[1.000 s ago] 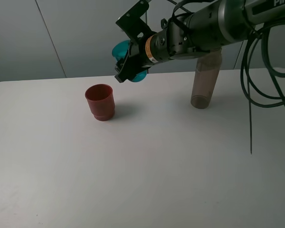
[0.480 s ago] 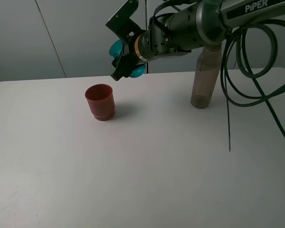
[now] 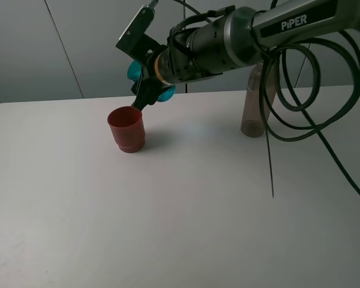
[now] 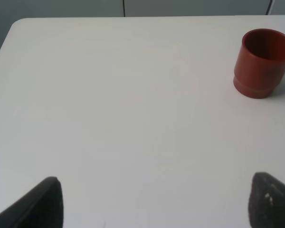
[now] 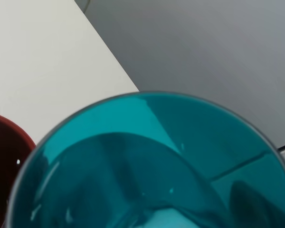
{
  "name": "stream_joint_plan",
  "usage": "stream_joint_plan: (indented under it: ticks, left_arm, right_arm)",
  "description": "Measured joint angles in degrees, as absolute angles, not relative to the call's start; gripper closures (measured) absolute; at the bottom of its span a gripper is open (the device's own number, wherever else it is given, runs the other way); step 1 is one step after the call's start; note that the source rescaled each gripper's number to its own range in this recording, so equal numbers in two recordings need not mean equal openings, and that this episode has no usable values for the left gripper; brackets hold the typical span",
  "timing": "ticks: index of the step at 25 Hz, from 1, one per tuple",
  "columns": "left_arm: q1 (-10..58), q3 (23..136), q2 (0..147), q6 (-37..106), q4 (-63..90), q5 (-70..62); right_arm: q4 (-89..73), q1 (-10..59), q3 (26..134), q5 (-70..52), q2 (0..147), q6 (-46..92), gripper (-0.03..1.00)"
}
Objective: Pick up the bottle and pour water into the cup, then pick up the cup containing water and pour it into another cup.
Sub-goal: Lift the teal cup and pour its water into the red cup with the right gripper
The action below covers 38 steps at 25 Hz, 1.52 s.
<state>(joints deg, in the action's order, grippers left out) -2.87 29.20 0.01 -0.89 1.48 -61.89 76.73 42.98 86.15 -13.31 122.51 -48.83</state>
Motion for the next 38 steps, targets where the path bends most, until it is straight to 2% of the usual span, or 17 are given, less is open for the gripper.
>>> stream_joint_plan:
  ticks: [38]
  left_arm:
    - [-2.9,29.2,0.0,-0.8,1.5,-61.9]
  right_arm:
    - [98.3,44.7,88.4,-20.2,127.0,-48.8,0.86]
